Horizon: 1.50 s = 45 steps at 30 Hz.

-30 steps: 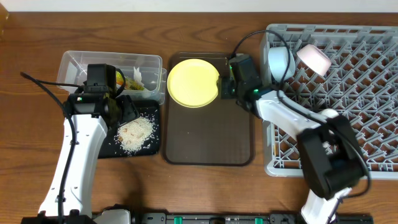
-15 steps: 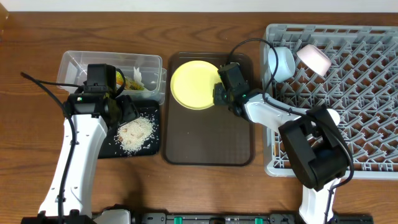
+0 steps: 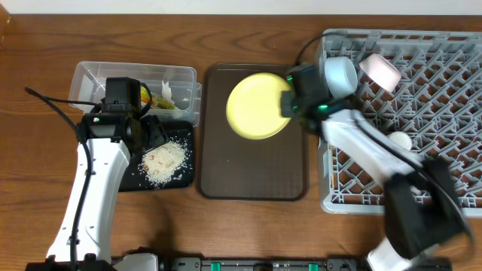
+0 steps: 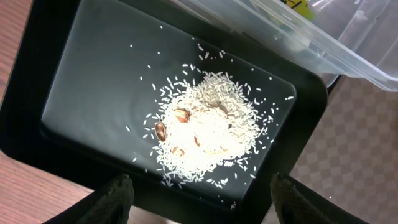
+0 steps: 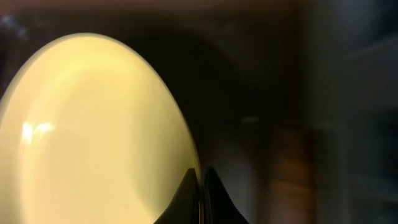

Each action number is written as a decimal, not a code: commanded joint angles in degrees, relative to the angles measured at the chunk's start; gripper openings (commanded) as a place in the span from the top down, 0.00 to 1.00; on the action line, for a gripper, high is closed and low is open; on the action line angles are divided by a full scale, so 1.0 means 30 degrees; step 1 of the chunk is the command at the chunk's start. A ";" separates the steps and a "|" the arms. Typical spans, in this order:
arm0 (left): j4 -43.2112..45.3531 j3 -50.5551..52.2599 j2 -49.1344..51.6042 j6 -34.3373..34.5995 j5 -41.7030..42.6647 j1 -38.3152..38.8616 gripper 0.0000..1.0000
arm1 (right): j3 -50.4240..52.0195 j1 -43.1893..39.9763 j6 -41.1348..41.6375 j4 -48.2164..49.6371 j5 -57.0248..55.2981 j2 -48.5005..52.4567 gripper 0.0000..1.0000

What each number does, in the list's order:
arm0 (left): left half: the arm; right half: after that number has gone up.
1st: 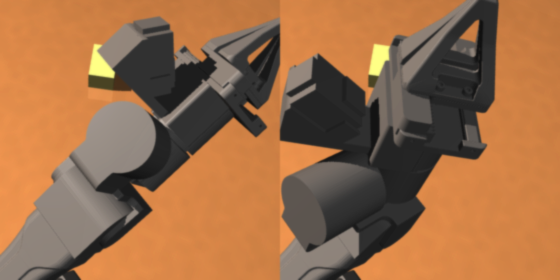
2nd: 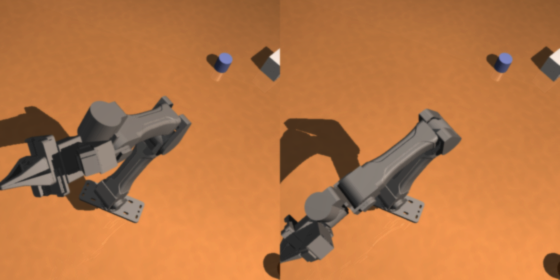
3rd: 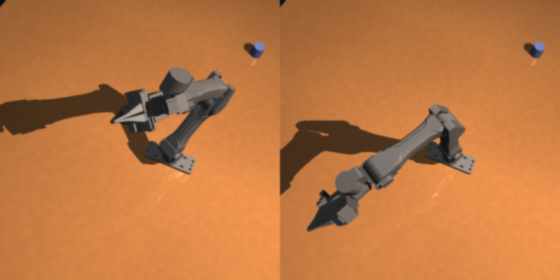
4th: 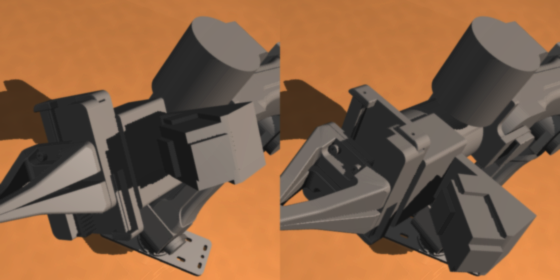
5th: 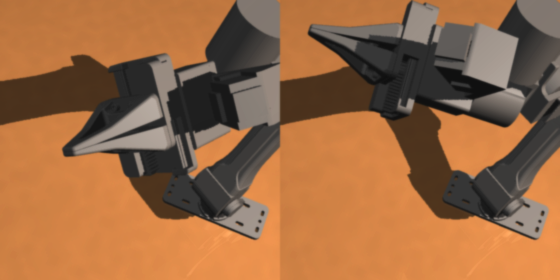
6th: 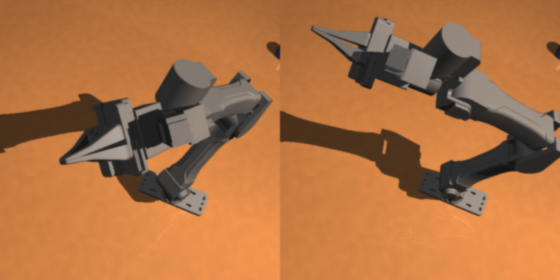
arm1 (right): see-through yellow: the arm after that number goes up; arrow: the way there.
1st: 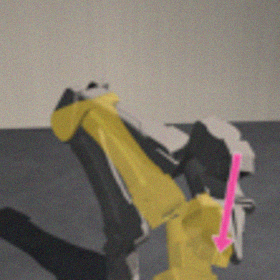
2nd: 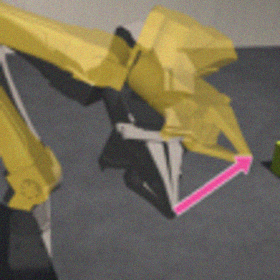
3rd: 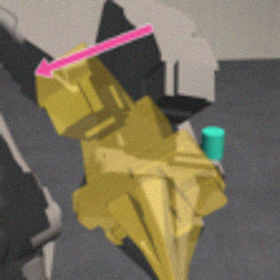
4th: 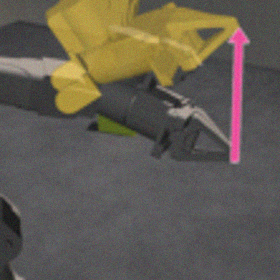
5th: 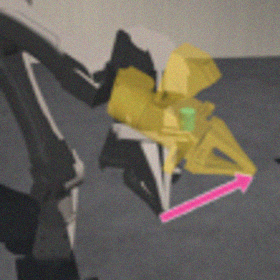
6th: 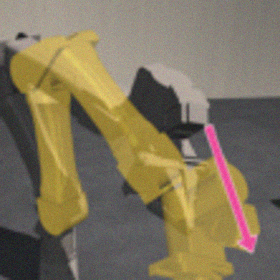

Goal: Sort waste into correct bins and load items into the dishwasher rack
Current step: 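Lift the yellow plate and stand it upright in the rack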

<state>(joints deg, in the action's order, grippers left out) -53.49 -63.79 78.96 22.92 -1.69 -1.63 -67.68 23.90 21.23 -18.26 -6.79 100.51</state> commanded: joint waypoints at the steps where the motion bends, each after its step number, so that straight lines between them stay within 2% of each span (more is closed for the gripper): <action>1: -0.0007 -0.0066 -0.0240 0.0109 -0.0087 -0.0073 0.26 | -0.0015 -0.0743 -0.3053 -0.1355 -0.1588 -0.3126 0.99; 8: -0.0007 -0.0066 -0.0240 0.0109 -0.0087 -0.0080 0.26 | -0.0015 -0.3009 -0.5530 -0.4590 -0.2798 -0.7890 0.99; 12: -0.0007 -0.0066 -0.0240 0.0109 -0.0087 -0.0080 0.26 | -0.0015 -0.5013 -0.8794 -0.5362 -0.3169 -0.9624 0.99; 16: 0.0000 -0.0066 -0.0240 0.0109 -0.0095 -0.0080 0.26 | -0.0015 -0.6564 -1.0819 -0.5508 -0.5340 -1.0280 0.99; 19: 0.0000 -0.0066 -0.0240 0.0109 -0.0095 -0.0080 0.26 | -0.0015 -0.7176 -1.3668 -0.5508 -0.7322 -1.0214 0.99; 23: 0.0000 -0.0066 -0.0240 0.0109 -0.0095 -0.0080 0.26 | -0.0015 -0.7220 -1.6509 -0.6062 -0.7956 -0.9872 0.99; 32: -0.0007 -0.0066 -0.0240 0.0109 -0.0095 -0.0080 0.26 | -0.0015 -0.7191 -1.4732 -0.7992 -0.7956 -0.8357 0.99; 39: -0.0007 -0.0066 -0.0240 0.0109 -0.0087 -0.0080 0.26 | -0.0015 -0.6652 -1.1132 -0.7927 -0.7781 -0.7329 0.99; 45: -0.0007 -0.0066 -0.0240 0.0109 -0.0087 -0.0080 0.26 | -0.0015 -0.6135 -0.8706 -0.7031 -0.4255 -0.7286 0.99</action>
<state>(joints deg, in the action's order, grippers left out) -53.49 -63.79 78.96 22.92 -1.69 -1.63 -67.70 4.21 -11.64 -40.40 -26.92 78.59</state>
